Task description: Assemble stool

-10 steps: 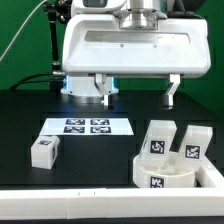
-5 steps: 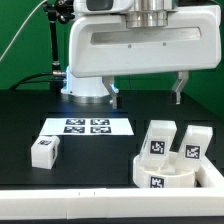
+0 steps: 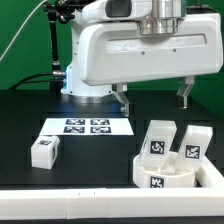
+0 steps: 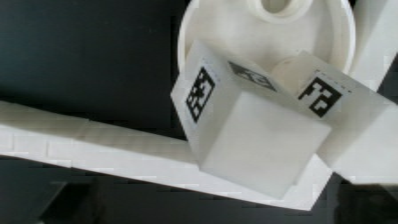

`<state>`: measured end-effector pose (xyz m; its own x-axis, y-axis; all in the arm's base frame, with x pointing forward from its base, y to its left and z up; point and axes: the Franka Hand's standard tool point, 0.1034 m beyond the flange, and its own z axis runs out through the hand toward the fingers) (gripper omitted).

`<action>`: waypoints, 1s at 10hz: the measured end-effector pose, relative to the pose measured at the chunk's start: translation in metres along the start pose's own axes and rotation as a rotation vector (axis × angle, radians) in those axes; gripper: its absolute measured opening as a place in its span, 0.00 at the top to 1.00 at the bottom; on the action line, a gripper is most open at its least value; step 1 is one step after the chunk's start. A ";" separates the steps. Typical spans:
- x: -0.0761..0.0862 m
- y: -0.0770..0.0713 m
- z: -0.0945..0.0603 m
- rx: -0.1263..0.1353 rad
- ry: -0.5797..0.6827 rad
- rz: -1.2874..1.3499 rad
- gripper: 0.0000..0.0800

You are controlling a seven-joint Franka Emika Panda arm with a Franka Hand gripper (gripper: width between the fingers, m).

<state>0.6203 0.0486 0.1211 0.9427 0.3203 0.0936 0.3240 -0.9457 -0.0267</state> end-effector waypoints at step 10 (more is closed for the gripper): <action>0.001 -0.001 0.006 -0.062 -0.042 -0.733 0.19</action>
Offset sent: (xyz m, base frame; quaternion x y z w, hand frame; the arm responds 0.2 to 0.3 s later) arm 0.0003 0.0208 -0.0126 0.0230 -0.0036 -0.3258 0.9452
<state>0.6209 0.0505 0.1153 0.4889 0.8719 0.0273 0.8680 -0.4893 0.0846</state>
